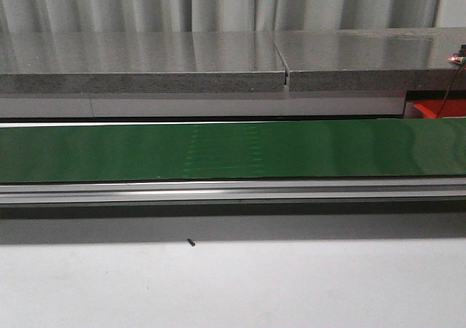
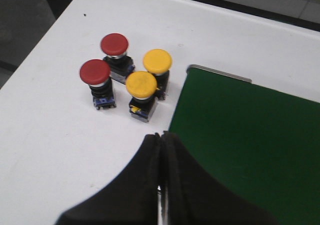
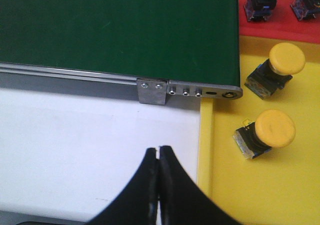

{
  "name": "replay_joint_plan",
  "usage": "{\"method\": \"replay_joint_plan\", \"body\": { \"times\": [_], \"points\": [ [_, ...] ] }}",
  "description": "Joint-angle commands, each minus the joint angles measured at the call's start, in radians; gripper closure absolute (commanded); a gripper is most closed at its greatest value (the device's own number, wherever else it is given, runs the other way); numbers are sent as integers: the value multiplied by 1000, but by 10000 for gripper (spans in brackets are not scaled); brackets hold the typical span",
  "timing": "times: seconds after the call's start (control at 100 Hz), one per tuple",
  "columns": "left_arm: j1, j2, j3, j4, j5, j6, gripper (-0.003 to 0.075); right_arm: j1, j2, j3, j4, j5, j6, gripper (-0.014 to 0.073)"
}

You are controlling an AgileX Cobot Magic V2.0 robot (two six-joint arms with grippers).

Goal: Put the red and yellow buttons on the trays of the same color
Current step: 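Move the left gripper back over the button cluster, then grasp a yellow button with the left gripper and carry it over the belt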

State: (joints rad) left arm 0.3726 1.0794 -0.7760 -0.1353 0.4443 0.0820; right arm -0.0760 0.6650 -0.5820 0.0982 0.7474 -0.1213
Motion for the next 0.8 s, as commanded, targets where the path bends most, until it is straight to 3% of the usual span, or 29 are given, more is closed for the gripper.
{"method": "replay_joint_plan", "body": {
  "times": [0.0, 0.12, 0.29, 0.36, 0.41, 0.59, 0.79],
  "points": [
    [43, 32, -72, -32, -75, -12, 722, -2, -1, -25, 4, -49, -10, 659],
    [82, 108, -131, -35, -65, -11, 571, -2, -1, -25, 4, -49, -10, 659],
    [88, 236, -207, -31, -65, -4, 169, -2, -1, -25, 4, -49, -10, 659],
    [88, 297, -246, -31, -50, -4, 59, -2, -1, -25, 4, -49, -10, 659],
    [88, 340, -274, -31, -42, -4, 35, -2, -1, -25, 4, -49, -10, 659],
    [88, 492, -397, -39, 31, -29, 87, -2, -1, -25, 4, -49, -10, 659],
    [88, 644, -560, -64, 236, -36, 103, -2, -1, -25, 4, -49, -10, 659]
  ]
}}
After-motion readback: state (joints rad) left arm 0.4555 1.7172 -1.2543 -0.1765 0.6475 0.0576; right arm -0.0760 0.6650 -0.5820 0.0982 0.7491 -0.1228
